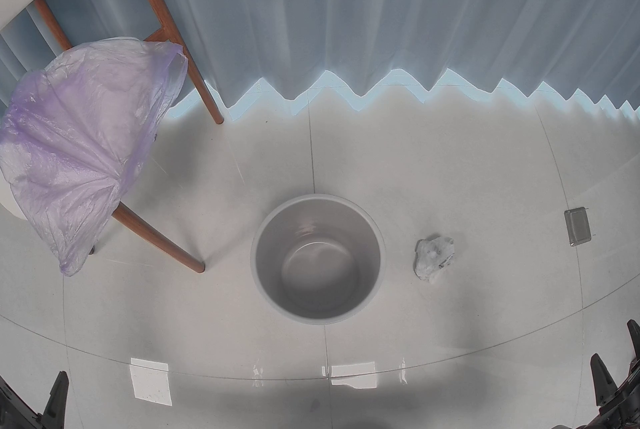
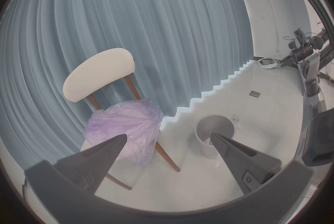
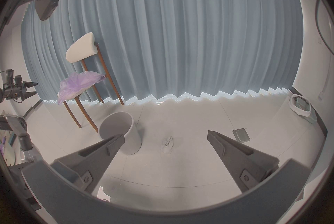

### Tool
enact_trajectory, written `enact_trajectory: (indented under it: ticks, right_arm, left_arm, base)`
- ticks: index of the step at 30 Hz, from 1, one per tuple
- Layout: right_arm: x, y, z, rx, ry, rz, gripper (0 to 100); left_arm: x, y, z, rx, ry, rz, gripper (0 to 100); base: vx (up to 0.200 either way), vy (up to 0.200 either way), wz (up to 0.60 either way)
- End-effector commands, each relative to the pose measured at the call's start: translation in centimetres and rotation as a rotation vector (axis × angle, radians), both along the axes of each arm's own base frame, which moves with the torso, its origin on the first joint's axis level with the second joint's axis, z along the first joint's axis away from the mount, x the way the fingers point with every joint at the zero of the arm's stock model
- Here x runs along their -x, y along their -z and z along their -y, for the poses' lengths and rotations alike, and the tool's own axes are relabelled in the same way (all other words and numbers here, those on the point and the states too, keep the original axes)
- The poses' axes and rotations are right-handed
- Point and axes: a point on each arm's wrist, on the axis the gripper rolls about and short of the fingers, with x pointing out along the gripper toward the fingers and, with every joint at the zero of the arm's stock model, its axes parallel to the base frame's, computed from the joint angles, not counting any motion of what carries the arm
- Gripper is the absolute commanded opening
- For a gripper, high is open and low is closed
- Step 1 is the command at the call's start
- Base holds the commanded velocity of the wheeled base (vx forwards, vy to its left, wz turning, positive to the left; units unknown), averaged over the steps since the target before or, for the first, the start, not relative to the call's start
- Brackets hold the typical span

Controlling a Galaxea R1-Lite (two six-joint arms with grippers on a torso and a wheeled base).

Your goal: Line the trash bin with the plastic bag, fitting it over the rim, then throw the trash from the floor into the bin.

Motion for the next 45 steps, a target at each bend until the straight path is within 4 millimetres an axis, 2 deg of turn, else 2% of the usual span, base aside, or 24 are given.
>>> enact_trajectory:
  ticks: [1, 20, 29, 33, 45]
  right_arm:
    - [0.0, 0.5, 0.0, 0.0, 0.0, 0.0, 100]
    - [0.0, 0.5, 0.0, 0.0, 0.0, 0.0, 100]
    - [0.0, 0.5, 0.0, -0.002, 0.0, 0.0, 100]
    - [0.0, 0.5, 0.0, -0.002, 0.0, 0.0, 100]
    - [0.0, 0.5, 0.0, -0.002, 0.0, 0.0, 100]
  left_arm:
    - [-1.0, -1.0, 0.0, 0.007, 0.0, -0.058, 100]
    - [-5.7, -4.7, -0.1, -0.028, 0.011, -0.105, 100]
    - [-10.3, -7.9, 0.4, -0.081, 0.076, -0.087, 100]
    - [-12.0, -8.6, 0.8, -0.1, 0.104, -0.087, 100]
    - [-15.3, -9.9, 1.7, -0.191, 0.139, -0.094, 100]
  base:
    - [0.0, 0.0, 0.0]
    - [0.0, 0.0, 0.0]
    - [0.0, 0.0, 0.0]
    - [0.0, 0.0, 0.0]
    - [0.0, 0.0, 0.0]
